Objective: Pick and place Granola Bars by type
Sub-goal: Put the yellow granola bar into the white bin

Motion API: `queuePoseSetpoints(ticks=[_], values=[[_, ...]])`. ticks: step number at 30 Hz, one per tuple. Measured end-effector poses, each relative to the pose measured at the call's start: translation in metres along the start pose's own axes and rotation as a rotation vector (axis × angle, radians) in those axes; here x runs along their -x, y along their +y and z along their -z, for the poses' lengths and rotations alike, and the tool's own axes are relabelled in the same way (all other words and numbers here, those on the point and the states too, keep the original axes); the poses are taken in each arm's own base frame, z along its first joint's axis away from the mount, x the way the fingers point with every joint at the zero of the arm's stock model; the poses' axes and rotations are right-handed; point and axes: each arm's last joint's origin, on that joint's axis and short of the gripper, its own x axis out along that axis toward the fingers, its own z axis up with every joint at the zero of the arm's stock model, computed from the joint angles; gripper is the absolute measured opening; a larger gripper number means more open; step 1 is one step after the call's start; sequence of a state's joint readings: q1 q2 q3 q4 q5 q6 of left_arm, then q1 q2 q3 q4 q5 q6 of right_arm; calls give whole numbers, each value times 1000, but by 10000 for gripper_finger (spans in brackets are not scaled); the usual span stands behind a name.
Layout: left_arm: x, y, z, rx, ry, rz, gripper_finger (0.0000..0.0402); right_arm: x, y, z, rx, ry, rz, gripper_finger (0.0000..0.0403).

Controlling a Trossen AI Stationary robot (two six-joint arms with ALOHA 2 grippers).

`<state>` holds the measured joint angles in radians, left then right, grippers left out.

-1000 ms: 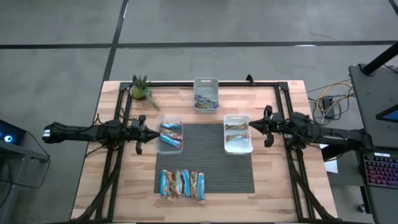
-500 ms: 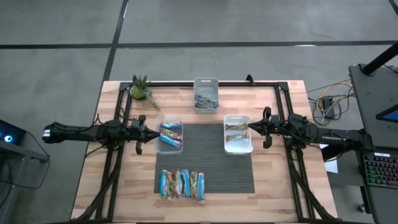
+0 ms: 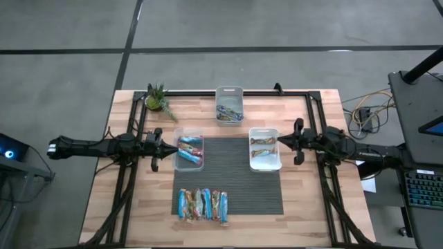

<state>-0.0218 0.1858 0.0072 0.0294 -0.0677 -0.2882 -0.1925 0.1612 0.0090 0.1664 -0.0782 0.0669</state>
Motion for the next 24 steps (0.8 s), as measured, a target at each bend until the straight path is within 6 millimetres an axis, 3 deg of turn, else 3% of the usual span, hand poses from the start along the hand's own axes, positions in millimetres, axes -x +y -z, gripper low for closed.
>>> queuePoseSetpoints(ticks=[24], values=[[0, 0, 0, 0, 0, 0, 0, 10, 1, 1, 1, -13, 0, 9]])
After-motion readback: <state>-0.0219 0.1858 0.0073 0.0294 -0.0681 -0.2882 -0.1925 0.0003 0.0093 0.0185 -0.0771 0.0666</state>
